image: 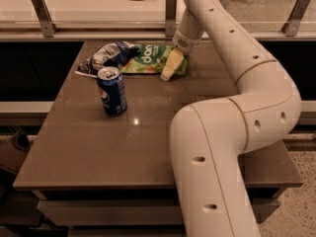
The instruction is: Pick green rice chip bag
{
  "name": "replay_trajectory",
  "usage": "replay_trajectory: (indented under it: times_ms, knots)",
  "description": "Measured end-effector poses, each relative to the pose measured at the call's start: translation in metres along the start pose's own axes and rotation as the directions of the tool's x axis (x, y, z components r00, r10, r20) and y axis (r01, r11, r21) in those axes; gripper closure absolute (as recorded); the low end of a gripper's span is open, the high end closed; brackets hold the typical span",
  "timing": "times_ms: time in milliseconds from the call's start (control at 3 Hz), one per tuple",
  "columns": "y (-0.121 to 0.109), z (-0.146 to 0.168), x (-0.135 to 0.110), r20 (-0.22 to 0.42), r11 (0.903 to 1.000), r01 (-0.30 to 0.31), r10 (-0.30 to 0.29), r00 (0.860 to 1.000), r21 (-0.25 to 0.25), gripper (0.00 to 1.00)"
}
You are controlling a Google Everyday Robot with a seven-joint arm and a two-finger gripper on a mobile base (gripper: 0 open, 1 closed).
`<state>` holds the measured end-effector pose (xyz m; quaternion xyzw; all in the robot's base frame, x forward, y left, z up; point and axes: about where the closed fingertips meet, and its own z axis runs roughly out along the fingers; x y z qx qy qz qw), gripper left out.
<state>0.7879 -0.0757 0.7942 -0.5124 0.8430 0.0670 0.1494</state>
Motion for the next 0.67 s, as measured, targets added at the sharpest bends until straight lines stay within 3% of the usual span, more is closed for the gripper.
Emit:
replay_trajectory:
  times_ms: [333,667]
  knots:
    - [0.0,-0.001,-0.002,0.001,1.0,0.001,-0.001,1.0,0.001,0.0]
    - [-0.005,0.01,-0.022,0.016,0.9998,0.01,-0.011,1.0,0.018,0.0]
